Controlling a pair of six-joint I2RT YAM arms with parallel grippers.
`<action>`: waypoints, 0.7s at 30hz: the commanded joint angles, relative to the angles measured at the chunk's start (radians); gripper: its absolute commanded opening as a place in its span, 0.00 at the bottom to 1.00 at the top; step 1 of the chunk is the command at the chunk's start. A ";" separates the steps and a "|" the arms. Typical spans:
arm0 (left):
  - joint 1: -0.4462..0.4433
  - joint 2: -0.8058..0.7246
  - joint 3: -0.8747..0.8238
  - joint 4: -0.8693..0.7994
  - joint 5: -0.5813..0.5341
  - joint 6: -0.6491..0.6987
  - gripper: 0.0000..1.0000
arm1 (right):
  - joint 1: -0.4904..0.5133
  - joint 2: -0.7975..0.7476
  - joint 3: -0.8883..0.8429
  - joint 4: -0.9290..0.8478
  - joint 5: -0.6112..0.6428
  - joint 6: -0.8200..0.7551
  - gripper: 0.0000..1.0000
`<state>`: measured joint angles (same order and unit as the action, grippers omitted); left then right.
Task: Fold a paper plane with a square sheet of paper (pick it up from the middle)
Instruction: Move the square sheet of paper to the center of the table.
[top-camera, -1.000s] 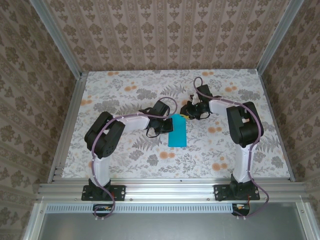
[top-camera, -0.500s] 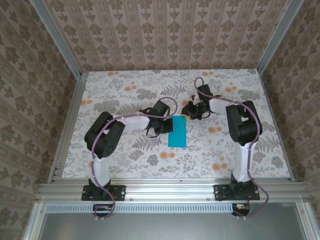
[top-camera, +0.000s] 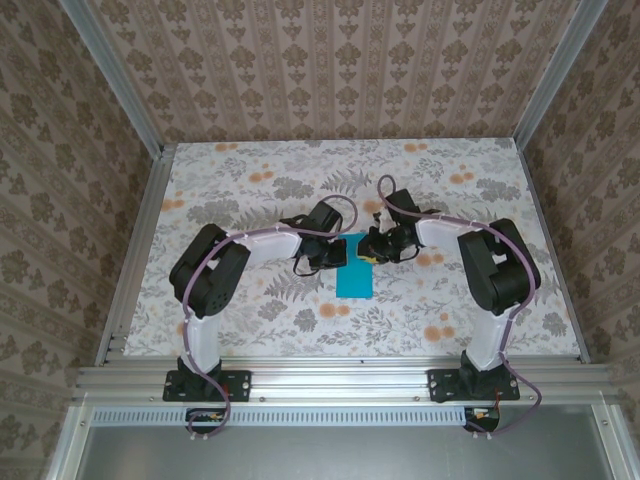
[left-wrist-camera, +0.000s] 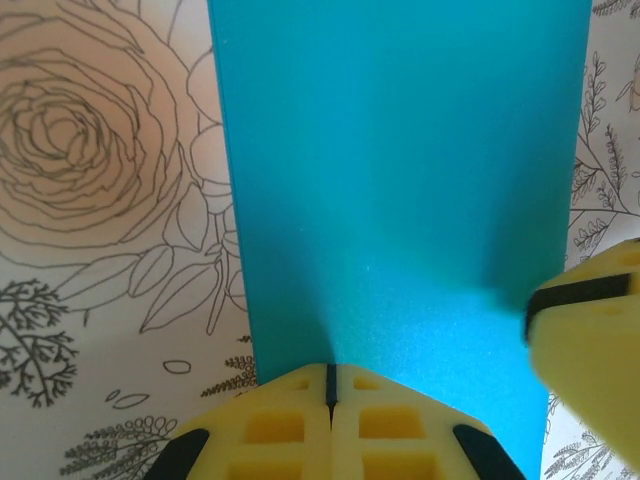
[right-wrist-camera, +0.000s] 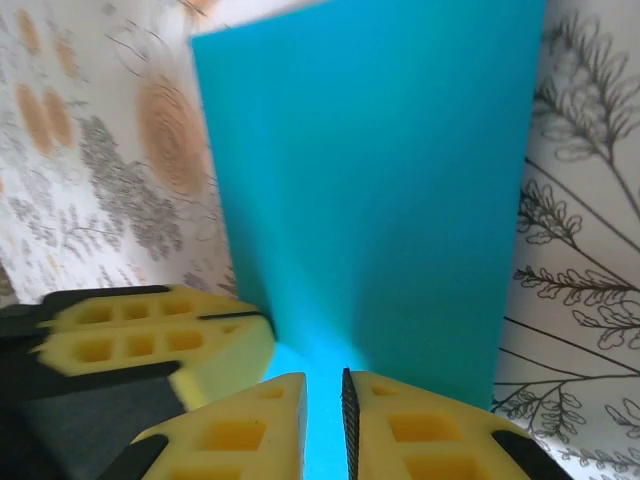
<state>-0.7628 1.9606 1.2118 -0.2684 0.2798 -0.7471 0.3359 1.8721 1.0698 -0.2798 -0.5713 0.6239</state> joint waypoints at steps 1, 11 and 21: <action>-0.009 -0.031 0.007 -0.107 -0.011 0.016 0.08 | 0.017 0.032 -0.013 -0.010 0.031 -0.014 0.19; 0.063 -0.240 -0.085 -0.015 -0.056 -0.050 0.25 | 0.133 0.067 -0.018 0.110 0.046 0.117 0.19; 0.183 -0.253 -0.170 0.100 0.069 -0.052 0.14 | 0.191 0.143 0.093 0.161 -0.040 0.071 0.17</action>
<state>-0.5980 1.6909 1.0481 -0.2199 0.2836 -0.7929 0.5282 2.0026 1.1507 -0.1345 -0.5781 0.7101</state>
